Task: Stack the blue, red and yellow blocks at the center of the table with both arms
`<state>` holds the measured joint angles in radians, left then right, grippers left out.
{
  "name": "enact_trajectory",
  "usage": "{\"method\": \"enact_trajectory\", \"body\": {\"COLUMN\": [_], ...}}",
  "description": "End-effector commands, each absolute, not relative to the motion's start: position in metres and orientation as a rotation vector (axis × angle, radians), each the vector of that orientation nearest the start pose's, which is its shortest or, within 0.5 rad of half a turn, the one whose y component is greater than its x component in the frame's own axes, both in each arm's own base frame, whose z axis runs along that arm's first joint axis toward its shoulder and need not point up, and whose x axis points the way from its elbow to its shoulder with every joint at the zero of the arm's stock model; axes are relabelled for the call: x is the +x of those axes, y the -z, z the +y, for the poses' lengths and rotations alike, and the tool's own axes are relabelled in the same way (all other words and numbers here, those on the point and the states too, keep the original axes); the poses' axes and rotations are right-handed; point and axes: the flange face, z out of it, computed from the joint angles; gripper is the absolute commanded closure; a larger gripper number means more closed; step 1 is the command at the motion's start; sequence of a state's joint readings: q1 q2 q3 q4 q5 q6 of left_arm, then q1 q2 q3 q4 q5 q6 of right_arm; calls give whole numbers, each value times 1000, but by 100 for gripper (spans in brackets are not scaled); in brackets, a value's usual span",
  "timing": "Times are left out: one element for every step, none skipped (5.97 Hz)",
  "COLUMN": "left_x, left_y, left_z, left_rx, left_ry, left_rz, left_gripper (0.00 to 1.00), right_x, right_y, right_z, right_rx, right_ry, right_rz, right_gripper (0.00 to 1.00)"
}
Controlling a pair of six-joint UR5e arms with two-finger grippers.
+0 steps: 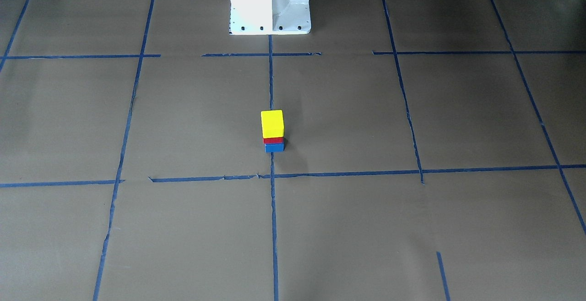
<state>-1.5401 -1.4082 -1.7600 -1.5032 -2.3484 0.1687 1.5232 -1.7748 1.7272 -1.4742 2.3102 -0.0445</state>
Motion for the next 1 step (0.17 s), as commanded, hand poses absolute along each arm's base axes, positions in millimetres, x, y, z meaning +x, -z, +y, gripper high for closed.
{"method": "enact_trajectory", "body": {"left_x": [-50], "left_y": [-646], "left_z": [-422], "left_rx": [16], "left_ry": [-174], "left_rz": [781], "left_gripper": [0], "right_x": [47], "right_y": [-667], "right_z": [-411], "right_rx": [44], "right_ry": [105], "right_rz": [-740], "right_gripper": [0]}}
